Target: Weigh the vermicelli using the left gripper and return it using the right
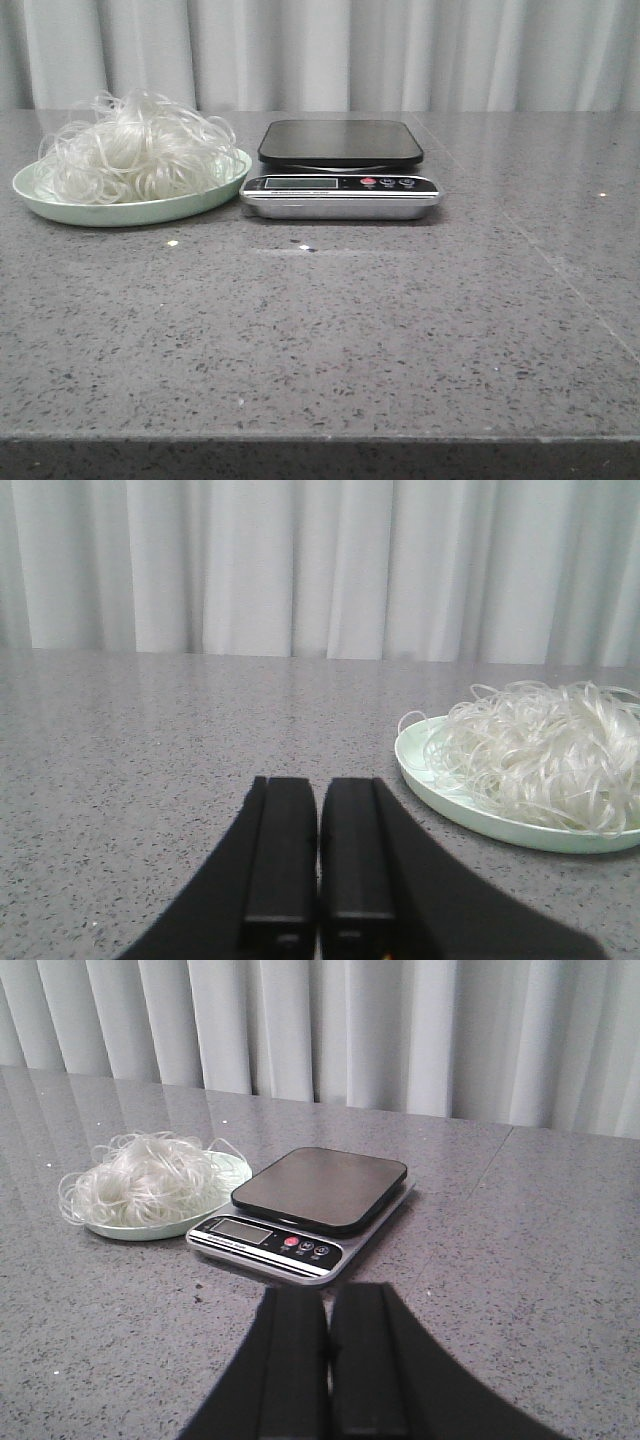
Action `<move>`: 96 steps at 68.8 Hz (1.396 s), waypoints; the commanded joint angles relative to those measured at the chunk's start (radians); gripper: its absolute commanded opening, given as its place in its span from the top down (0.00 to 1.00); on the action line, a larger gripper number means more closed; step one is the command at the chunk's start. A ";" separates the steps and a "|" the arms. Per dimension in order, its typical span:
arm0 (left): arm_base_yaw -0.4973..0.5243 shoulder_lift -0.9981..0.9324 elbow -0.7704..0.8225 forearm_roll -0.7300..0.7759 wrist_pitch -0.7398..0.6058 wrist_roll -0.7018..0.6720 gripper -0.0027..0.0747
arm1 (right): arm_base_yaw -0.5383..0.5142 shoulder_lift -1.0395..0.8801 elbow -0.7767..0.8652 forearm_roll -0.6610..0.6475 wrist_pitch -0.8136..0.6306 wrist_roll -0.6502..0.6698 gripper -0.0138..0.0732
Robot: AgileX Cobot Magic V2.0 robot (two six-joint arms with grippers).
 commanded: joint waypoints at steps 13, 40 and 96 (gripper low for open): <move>-0.008 -0.022 0.006 0.002 -0.087 -0.023 0.79 | -0.007 0.012 -0.028 -0.003 -0.076 -0.008 0.65; -0.008 -0.022 0.006 0.002 -0.087 -0.023 0.79 | -0.007 0.012 -0.028 -0.003 -0.076 -0.008 0.65; -0.008 -0.020 0.006 0.002 -0.087 -0.023 0.79 | -0.427 -0.111 0.313 -0.062 -0.438 -0.008 0.65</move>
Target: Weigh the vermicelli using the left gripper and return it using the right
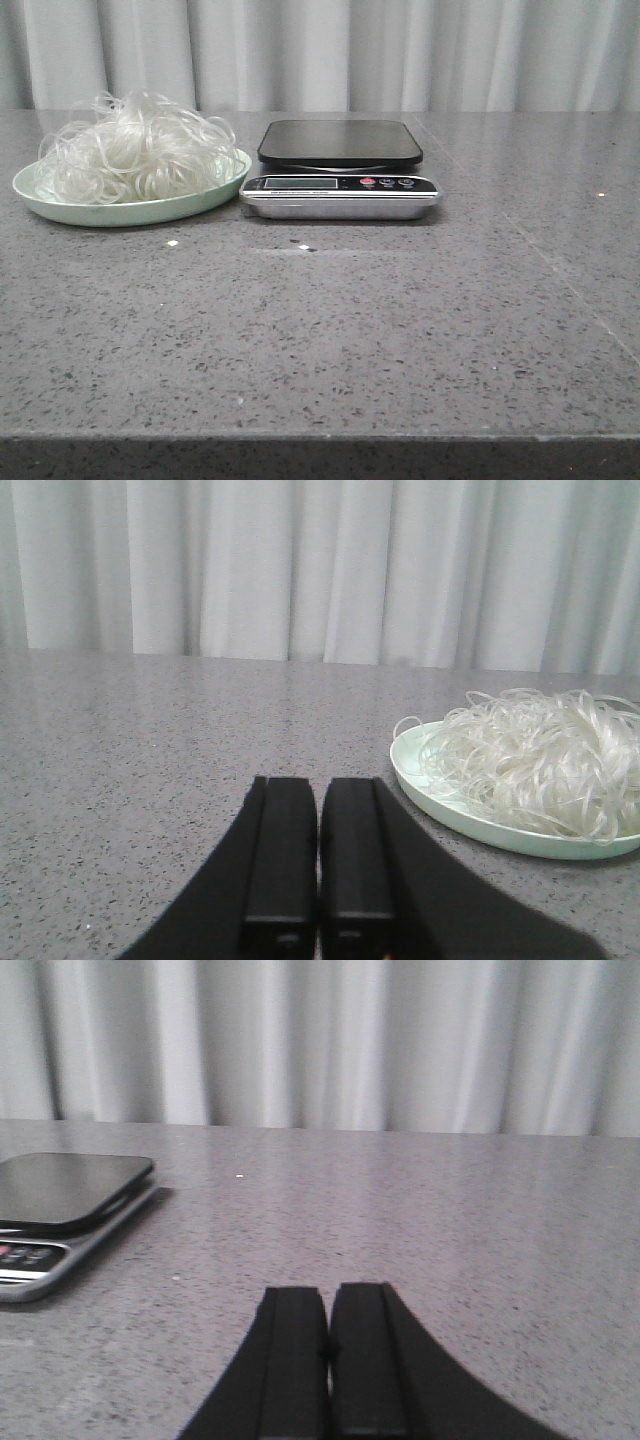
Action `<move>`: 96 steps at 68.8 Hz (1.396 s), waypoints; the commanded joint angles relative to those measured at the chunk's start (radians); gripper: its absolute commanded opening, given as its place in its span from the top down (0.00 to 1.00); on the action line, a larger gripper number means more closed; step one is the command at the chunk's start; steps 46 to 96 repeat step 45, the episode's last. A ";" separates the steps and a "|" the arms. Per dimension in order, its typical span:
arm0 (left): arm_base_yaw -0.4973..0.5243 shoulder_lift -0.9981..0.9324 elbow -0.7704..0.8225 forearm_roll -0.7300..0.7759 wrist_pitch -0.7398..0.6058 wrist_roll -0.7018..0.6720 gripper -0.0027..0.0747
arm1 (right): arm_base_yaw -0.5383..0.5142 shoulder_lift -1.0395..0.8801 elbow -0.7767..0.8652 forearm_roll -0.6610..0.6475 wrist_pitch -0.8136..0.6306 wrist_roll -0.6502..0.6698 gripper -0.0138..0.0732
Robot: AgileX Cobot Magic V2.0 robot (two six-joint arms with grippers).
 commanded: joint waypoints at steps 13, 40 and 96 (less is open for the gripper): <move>-0.006 -0.020 0.006 0.000 -0.078 -0.009 0.79 | -0.017 -0.020 0.023 -0.009 -0.154 -0.008 0.65; -0.006 -0.020 0.006 0.000 -0.078 -0.009 0.79 | -0.017 -0.020 0.023 -0.009 -0.152 -0.008 0.65; -0.006 -0.020 0.006 0.000 -0.078 -0.009 0.79 | -0.017 -0.020 0.023 -0.009 -0.152 -0.008 0.65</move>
